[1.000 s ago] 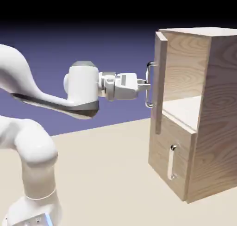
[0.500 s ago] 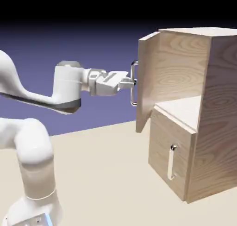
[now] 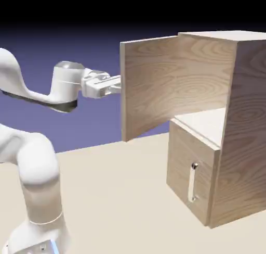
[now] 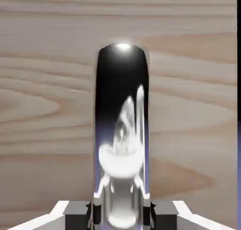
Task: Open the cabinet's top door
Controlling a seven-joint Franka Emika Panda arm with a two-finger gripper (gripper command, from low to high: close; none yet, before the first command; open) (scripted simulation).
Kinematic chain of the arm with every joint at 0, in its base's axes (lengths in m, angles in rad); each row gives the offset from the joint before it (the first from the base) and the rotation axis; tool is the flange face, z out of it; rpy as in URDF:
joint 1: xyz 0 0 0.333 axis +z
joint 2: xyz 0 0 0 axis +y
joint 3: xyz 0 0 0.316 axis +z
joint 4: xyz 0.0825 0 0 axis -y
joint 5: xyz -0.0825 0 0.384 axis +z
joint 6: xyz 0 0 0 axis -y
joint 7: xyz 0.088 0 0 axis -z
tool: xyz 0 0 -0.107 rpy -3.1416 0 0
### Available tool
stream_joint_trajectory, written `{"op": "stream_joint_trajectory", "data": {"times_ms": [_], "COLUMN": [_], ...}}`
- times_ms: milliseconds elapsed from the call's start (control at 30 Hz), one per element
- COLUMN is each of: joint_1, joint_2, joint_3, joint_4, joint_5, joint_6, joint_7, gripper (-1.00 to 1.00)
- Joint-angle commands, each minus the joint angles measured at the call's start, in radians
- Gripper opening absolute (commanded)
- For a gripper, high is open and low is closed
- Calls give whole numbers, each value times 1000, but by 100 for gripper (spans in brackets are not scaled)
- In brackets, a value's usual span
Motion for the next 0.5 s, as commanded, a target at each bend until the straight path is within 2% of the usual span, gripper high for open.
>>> {"op": "stream_joint_trajectory", "data": {"times_ms": [0,233,433,467], "joint_1": [-26,-256,-459,-459], "joint_2": [25,168,221,221], "joint_3": [37,290,479,479], "joint_4": [32,265,419,419], "joint_5": [24,138,196,196], "joint_6": [-43,-302,-442,-442], "joint_7": [5,44,58,58], "gripper": [-100,-100,-100,100]}}
